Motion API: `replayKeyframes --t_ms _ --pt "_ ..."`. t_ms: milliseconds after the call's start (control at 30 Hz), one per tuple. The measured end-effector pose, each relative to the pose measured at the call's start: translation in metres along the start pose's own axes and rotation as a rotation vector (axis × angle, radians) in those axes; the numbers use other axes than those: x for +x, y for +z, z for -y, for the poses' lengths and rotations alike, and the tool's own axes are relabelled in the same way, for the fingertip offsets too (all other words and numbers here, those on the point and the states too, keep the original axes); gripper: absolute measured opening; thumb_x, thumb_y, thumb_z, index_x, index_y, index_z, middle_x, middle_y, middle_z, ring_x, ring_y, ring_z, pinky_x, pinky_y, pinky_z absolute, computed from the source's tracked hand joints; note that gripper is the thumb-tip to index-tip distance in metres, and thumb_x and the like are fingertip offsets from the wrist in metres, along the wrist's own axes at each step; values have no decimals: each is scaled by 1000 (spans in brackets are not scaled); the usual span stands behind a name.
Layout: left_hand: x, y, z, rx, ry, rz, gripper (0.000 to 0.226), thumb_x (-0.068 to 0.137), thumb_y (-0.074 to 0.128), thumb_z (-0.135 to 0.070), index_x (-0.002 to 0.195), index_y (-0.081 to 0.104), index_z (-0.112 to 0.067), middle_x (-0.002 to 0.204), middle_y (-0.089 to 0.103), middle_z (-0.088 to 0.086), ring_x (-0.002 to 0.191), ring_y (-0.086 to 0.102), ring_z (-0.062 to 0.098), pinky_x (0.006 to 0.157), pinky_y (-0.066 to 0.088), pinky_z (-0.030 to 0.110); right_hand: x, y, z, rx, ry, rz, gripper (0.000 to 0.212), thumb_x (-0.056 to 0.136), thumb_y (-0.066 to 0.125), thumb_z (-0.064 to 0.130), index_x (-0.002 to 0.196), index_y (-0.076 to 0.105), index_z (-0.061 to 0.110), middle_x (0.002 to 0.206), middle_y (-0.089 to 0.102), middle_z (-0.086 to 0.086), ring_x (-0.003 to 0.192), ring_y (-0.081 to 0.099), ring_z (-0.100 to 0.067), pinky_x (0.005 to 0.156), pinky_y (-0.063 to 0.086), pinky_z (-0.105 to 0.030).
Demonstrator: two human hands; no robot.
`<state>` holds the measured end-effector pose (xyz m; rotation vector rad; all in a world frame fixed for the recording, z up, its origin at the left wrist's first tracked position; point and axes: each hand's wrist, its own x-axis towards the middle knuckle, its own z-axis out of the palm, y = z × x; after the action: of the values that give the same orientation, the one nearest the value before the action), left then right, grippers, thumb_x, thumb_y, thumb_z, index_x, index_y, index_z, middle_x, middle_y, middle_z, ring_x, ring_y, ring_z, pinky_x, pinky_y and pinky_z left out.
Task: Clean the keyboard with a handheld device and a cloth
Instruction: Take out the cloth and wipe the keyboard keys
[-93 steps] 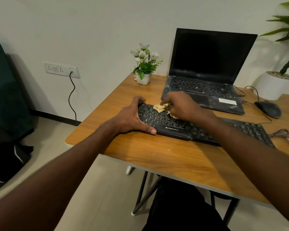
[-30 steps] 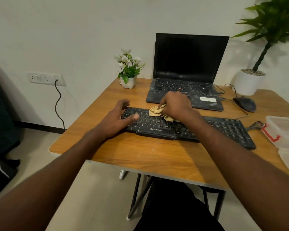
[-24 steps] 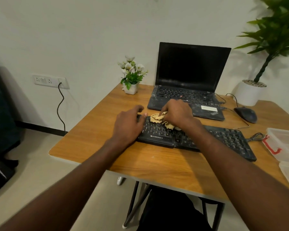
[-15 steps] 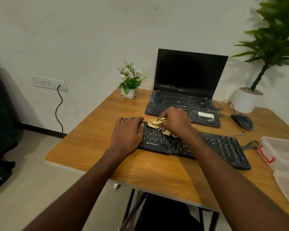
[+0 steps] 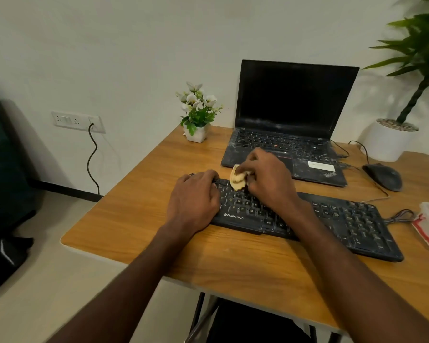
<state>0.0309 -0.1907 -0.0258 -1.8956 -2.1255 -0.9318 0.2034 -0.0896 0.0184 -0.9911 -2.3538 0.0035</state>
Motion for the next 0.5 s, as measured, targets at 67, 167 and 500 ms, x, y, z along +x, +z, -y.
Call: replayKeyframes --t_ms 67,167,500 --pt "-1 0 1 -1 -2 -3 28 106 40 -28 122 62 -23 110 72 -6 96 63 14 104 42 40 -1 0 -1 -51 -83 93 20 86 78 18 100 79 33 107 57 9 97 50 -13 72 50 -32" --pt "-1 1 0 -15 -5 -12 27 107 41 -28 122 62 -24 109 71 -8 95 62 12 104 43 40 -7 0 -12 -25 17 61 20 86 77 14 96 79 31 108 58 9 100 52 -15 75 54 -36" --pt "-1 1 -1 -18 0 -35 21 107 46 -27 119 63 -24 108 72 -8 90 59 12 99 41 37 -10 -6 -13 244 69 97 28 87 79 17 104 59 29 110 56 10 98 55 -10 84 50 -35"
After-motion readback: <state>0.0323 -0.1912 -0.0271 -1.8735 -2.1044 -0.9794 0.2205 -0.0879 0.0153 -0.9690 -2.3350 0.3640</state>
